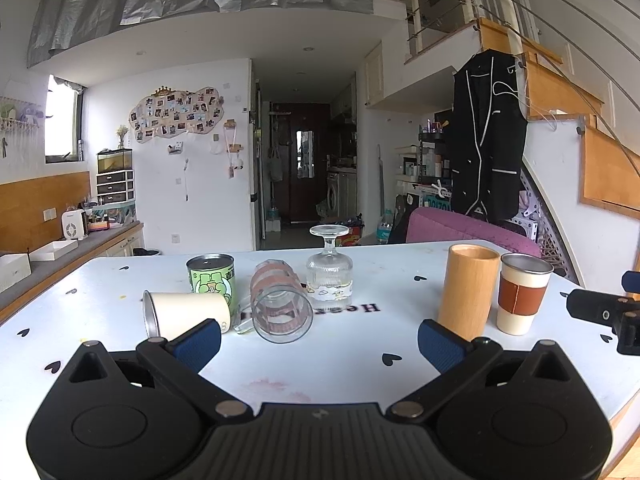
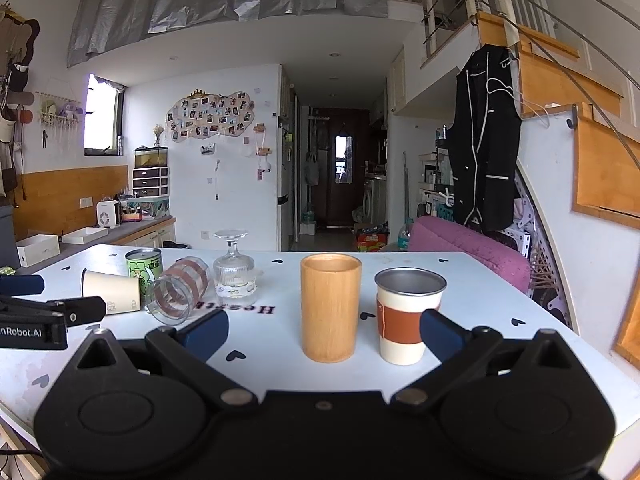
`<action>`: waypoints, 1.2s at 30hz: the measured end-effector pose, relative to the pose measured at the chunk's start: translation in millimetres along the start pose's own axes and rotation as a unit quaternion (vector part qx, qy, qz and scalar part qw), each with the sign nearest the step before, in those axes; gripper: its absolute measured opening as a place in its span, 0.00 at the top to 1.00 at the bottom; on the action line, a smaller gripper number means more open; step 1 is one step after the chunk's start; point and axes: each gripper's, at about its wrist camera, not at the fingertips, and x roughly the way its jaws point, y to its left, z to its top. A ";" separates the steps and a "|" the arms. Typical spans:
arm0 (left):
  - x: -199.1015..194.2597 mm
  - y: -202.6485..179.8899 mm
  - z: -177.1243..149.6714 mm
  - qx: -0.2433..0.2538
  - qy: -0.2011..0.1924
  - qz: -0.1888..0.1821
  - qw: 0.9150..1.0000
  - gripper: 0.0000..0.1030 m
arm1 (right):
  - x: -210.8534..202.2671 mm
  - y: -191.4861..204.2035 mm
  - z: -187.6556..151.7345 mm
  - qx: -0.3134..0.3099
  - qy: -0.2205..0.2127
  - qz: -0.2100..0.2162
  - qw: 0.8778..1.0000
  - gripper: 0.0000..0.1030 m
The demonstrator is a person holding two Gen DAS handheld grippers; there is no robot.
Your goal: Flip cup upright
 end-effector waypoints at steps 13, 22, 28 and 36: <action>0.3 1.0 0.5 -0.001 0.000 0.001 1.000 0.00 | 0.1 0.9 0.5 0.000 0.000 0.001 1.000 0.00; 0.3 1.1 0.4 -0.001 0.000 0.000 1.000 0.00 | 1.0 3.6 0.2 0.000 0.001 0.004 1.000 0.00; 0.2 1.1 0.4 -0.001 0.000 0.000 1.000 0.00 | 1.3 4.3 -0.1 0.000 0.002 0.004 1.000 0.00; 0.0 1.4 0.3 -0.001 0.000 0.000 1.000 0.00 | 2.0 4.0 0.4 0.000 0.001 0.005 1.000 0.00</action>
